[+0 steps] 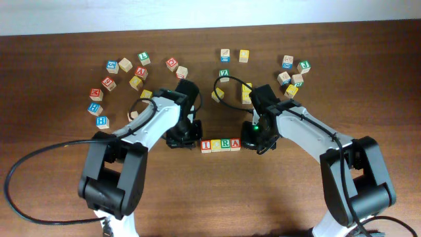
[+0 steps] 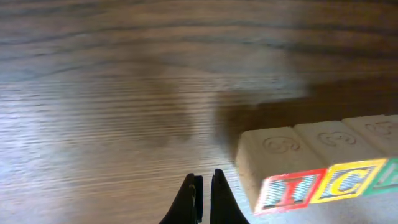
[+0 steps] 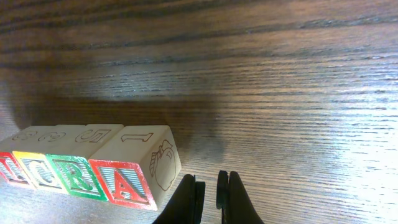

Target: Spell out ICRA

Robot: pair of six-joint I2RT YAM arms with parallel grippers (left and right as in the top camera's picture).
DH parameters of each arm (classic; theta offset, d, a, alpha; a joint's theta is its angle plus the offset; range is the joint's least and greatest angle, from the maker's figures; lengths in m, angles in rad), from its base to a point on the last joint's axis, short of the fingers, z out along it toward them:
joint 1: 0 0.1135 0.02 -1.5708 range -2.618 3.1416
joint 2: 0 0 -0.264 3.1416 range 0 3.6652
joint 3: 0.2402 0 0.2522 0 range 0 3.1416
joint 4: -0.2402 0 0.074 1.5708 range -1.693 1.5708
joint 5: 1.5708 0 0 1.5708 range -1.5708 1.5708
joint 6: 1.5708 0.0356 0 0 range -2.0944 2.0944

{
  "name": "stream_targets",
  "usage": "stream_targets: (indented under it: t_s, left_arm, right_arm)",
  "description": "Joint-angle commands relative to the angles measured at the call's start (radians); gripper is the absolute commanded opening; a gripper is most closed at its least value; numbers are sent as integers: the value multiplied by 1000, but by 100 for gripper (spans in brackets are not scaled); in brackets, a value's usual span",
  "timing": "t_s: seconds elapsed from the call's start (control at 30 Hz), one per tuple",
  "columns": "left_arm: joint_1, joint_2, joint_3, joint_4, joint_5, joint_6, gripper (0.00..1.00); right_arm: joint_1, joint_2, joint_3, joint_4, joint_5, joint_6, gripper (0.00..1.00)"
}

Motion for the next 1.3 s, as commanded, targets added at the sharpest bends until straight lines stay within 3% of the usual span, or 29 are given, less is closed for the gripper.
stream_targets:
  t_s: [0.0,0.7,0.83,0.93,0.97,1.1,1.27]
  left_arm:
    - [-41,-13,-19,23,-6,-21,0]
    - [-37,-14,-18,50,-10,-27,1]
    - [3,-14,-17,30,-10,-19,22]
    - [47,-14,-10,1,-10,0,47]
    - [56,-14,-3,-10,-10,11,49]
    - [102,-26,45,-90,-21,30,34]
    - [101,-27,45,-95,-29,43,34]
  right_arm:
    - [0,13,-5,1,-42,11,4]
    - [11,13,1,9,-50,11,5]
    - [11,13,56,-66,26,11,10]
    - [2,13,103,-104,31,6,15]
    - [-3,13,114,-111,32,3,16]
    - [-29,13,143,-166,35,-24,16]
    - [-26,13,89,-143,78,-23,13]
